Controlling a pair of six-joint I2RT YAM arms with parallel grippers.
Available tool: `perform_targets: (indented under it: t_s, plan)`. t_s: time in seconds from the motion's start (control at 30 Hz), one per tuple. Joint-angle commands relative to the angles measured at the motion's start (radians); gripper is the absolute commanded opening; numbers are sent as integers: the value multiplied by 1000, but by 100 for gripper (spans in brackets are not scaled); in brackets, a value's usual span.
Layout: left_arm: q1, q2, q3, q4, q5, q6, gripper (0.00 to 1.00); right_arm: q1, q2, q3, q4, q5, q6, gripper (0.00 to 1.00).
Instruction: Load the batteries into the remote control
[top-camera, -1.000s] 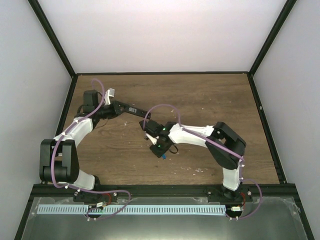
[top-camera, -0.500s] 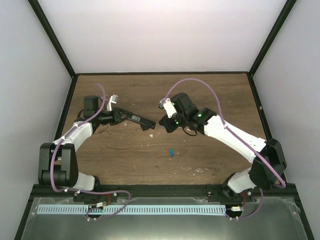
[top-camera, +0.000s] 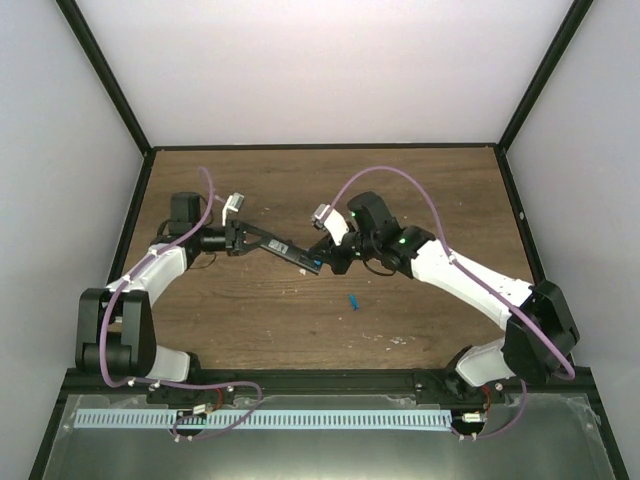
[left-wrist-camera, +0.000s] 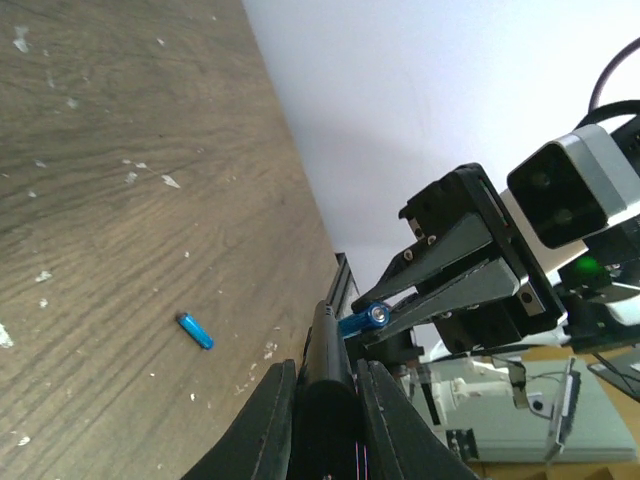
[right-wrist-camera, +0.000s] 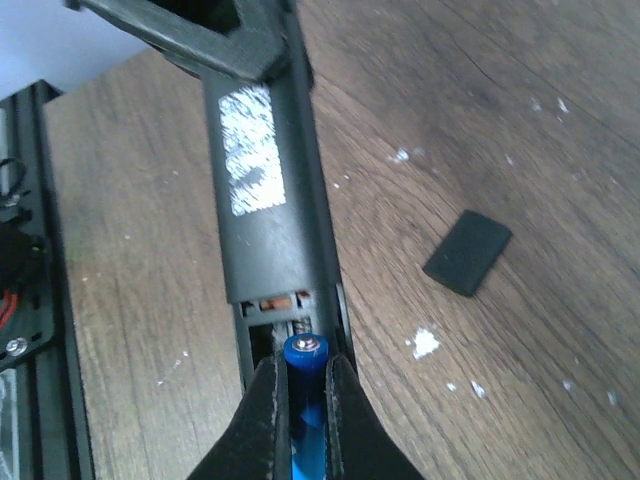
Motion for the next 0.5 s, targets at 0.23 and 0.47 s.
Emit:
perform_targets:
  t_s: [0.23,0.47]
  plan:
    - [-15,-13,12,-11,106,22,0,-4,-34,-17,89,-158,-84,1]
    - [-15,1,24,-5,116,13,0,-4,-33,-30,68,-188,-94,1]
